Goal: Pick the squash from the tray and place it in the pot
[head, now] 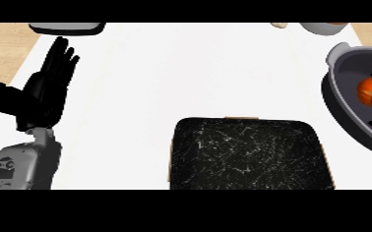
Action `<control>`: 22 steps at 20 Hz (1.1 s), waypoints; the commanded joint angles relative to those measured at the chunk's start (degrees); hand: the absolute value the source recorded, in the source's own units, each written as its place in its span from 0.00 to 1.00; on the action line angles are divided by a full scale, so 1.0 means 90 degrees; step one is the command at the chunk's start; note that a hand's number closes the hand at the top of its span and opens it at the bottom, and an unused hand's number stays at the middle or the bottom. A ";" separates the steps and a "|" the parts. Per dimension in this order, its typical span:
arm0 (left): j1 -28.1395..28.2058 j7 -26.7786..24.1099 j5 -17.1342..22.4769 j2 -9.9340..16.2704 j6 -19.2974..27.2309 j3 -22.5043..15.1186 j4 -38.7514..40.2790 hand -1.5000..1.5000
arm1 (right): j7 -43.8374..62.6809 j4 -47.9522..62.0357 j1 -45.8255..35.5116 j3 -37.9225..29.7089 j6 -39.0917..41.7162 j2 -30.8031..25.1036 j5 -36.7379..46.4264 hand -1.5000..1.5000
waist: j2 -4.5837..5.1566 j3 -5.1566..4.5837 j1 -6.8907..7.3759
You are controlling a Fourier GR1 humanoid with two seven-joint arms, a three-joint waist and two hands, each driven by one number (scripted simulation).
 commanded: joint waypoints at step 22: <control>0.0216 -0.0259 0.0024 -0.0083 -0.0037 0.0065 -0.0035 0.50 | -0.0006 0.1756 -0.0859 -0.1134 0.4356 -0.0990 -0.1829 0.00 | 0.0064 0.0047 -0.0068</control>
